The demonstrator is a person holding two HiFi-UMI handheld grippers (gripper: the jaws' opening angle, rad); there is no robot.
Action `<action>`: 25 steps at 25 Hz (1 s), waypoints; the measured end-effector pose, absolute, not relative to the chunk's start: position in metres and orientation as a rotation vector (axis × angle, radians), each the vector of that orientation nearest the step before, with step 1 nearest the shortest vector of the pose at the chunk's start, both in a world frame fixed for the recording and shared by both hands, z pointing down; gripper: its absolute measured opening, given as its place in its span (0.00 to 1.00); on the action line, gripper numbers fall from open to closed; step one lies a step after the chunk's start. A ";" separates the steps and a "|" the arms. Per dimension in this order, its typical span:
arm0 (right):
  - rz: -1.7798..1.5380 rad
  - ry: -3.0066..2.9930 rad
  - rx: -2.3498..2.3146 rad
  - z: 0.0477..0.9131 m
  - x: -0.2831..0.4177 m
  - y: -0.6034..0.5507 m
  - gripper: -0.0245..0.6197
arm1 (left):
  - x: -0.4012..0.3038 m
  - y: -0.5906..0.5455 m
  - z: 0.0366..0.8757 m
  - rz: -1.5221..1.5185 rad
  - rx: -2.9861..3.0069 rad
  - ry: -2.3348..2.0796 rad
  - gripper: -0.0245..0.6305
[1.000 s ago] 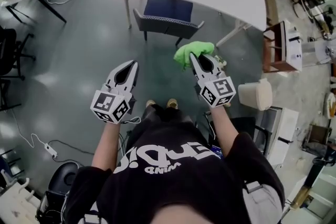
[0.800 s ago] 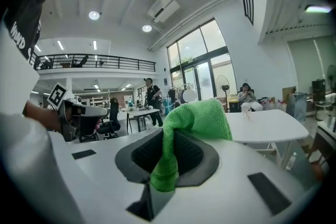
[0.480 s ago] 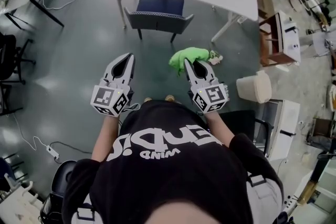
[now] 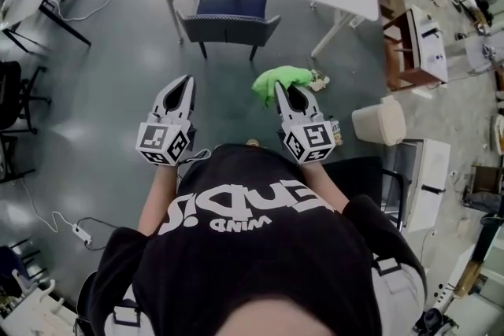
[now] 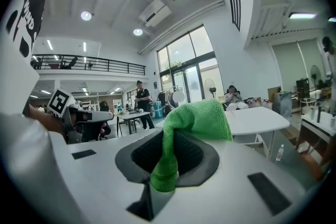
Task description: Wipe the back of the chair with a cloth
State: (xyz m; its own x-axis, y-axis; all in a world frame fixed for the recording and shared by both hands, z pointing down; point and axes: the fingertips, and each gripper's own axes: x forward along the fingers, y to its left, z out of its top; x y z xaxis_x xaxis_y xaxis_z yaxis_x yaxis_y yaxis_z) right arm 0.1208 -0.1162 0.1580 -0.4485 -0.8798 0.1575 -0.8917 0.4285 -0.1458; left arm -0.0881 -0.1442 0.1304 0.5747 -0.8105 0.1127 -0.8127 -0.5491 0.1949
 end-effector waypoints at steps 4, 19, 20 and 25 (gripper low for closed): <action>0.323 -2.596 1.638 0.157 0.130 -0.114 0.11 | -0.085 -0.142 0.128 0.014 2.575 -1.370 0.04; 0.320 -2.583 1.633 0.158 0.137 -0.111 0.11 | -0.066 -0.134 0.127 0.036 2.585 -1.317 0.04; 0.320 -2.585 1.630 0.158 0.137 -0.111 0.11 | -0.066 -0.134 0.127 0.039 2.586 -1.311 0.04; 0.330 -2.579 1.638 0.162 0.139 -0.110 0.11 | -0.063 -0.133 0.130 0.039 2.582 -1.299 0.04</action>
State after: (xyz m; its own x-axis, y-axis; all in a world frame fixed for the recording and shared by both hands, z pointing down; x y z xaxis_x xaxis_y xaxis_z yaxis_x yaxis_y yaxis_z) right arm 0.1386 -0.1099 0.1617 -0.4303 -0.8861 0.1722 -0.9009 0.4095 -0.1435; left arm -0.0628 -0.1334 0.1303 0.6019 -0.7870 0.1354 -0.7937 -0.5708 0.2103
